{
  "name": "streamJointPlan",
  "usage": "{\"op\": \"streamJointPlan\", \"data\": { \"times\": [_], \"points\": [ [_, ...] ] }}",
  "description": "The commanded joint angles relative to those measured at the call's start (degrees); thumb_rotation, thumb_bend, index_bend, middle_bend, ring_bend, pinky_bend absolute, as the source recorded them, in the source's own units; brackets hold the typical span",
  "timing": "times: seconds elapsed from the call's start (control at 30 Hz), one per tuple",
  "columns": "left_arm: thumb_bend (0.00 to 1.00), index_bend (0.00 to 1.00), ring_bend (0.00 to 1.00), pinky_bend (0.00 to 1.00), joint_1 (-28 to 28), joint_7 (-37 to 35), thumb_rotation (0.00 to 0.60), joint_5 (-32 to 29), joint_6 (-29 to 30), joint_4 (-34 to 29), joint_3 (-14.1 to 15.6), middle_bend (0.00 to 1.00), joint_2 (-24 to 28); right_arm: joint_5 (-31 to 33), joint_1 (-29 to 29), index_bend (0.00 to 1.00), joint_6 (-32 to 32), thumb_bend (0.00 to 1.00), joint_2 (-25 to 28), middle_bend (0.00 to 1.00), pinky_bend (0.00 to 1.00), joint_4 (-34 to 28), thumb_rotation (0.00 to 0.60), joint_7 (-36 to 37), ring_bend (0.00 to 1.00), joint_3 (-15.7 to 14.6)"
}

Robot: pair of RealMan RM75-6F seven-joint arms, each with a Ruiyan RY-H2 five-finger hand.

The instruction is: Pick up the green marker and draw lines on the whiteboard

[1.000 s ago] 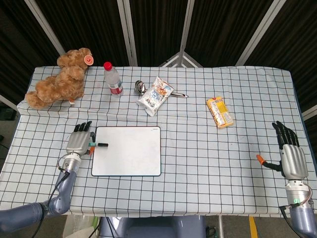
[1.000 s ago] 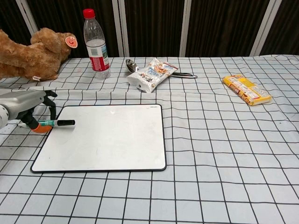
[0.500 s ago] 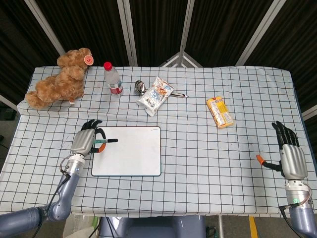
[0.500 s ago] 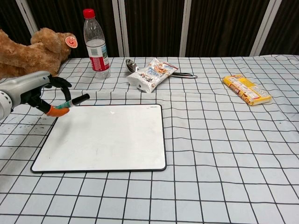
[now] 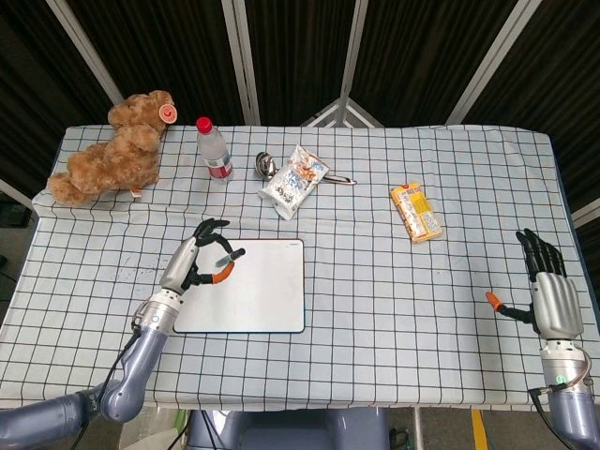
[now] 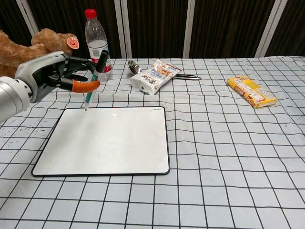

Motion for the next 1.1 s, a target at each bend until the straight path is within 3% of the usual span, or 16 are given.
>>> {"op": "streamJointPlan", "data": {
  "times": [0.03, 0.4, 1.1],
  "points": [
    [0.58, 0.75, 0.02, 0.11, -0.6, -5.4, 0.600, 2.5, -0.9, 2.8, -0.6, 0.14, -2.8, 0.1, 0.0, 0.00, -0.1, 0.21, 0.0, 0.00, 0.00, 0.0, 0.600, 0.1, 0.00, 0.0],
    [0.58, 0.75, 0.02, 0.11, -2.1, -9.5, 0.600, 5.4, -1.1, 9.5, 1.7, 0.14, -7.8, 0.3, 0.1, 0.00, -0.4, 0.21, 0.1, 0.00, 0.00, 0.0, 0.600, 0.4, 0.00, 0.1],
    [0.58, 0.76, 0.02, 0.11, -5.1, -8.9, 0.600, 4.8, -2.6, 13.9, 1.9, 0.16, -12.1, 0.4, 0.1, 0.00, -0.5, 0.21, 0.2, 0.00, 0.00, 0.0, 0.600, 0.5, 0.00, 0.1]
  ]
}}
